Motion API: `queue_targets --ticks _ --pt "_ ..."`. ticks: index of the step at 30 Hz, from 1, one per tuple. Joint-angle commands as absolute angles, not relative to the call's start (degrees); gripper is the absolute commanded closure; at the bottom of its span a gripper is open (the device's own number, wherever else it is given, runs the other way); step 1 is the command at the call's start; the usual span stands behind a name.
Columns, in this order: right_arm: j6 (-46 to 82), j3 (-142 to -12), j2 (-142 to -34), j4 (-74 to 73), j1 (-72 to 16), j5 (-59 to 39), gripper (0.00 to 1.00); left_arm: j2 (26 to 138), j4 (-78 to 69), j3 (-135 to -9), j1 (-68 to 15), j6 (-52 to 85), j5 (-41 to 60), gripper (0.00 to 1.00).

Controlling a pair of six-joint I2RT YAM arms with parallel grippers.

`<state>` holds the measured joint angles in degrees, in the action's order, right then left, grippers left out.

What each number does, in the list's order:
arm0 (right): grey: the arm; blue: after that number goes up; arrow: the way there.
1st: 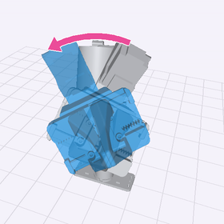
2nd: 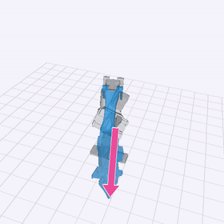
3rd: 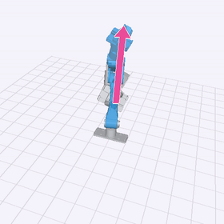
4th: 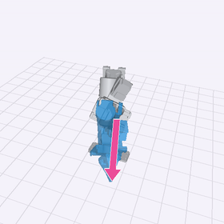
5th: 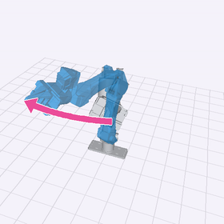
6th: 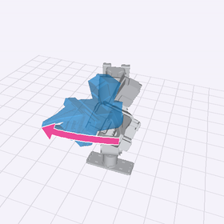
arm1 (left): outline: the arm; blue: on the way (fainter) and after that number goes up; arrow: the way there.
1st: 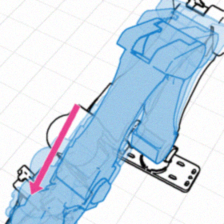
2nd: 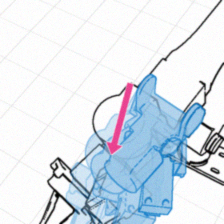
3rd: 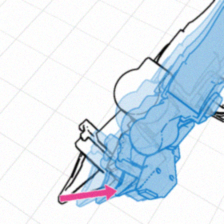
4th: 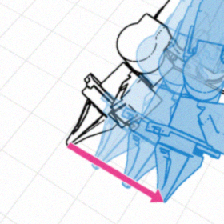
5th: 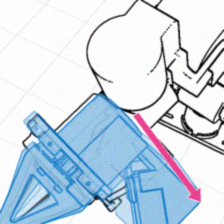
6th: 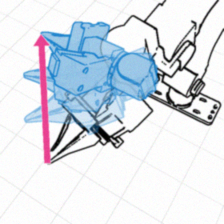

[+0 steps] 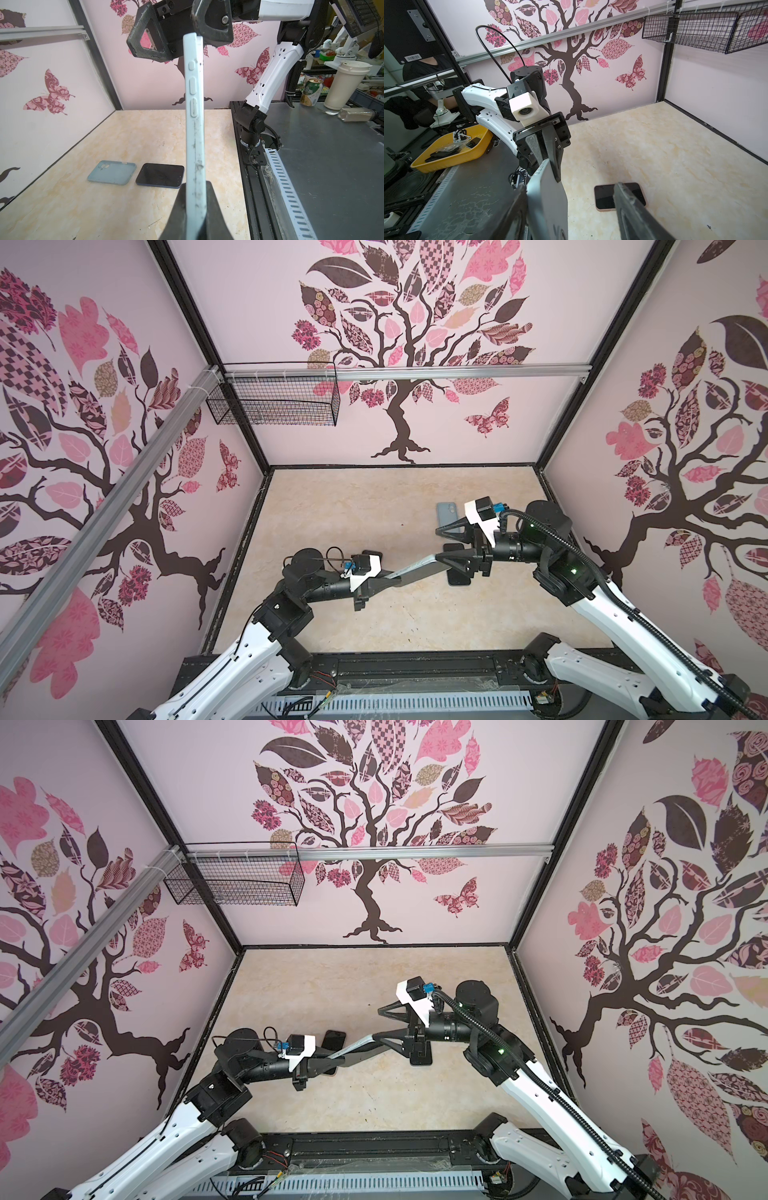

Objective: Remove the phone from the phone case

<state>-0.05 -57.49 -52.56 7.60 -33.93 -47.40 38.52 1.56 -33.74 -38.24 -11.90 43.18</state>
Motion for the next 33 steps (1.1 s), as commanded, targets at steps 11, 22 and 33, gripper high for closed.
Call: queue_targets --ticks 11,22,33 --pt "-2.78 -59.01 -57.6 15.47 -33.66 -40.83 0.34 36.75 -4.21 -36.55 -38.51 -12.08 46.49 1.0" --pt "-7.83 -63.53 -64.02 23.02 -33.65 -47.5 0.35 36.13 -4.21 -37.01 -38.5 -12.0 49.45 1.0" --pt "-3.58 -63.52 -66.77 21.96 -30.63 -54.93 0.35 35.5 -2.93 -38.47 -38.5 -12.74 51.74 1.0"
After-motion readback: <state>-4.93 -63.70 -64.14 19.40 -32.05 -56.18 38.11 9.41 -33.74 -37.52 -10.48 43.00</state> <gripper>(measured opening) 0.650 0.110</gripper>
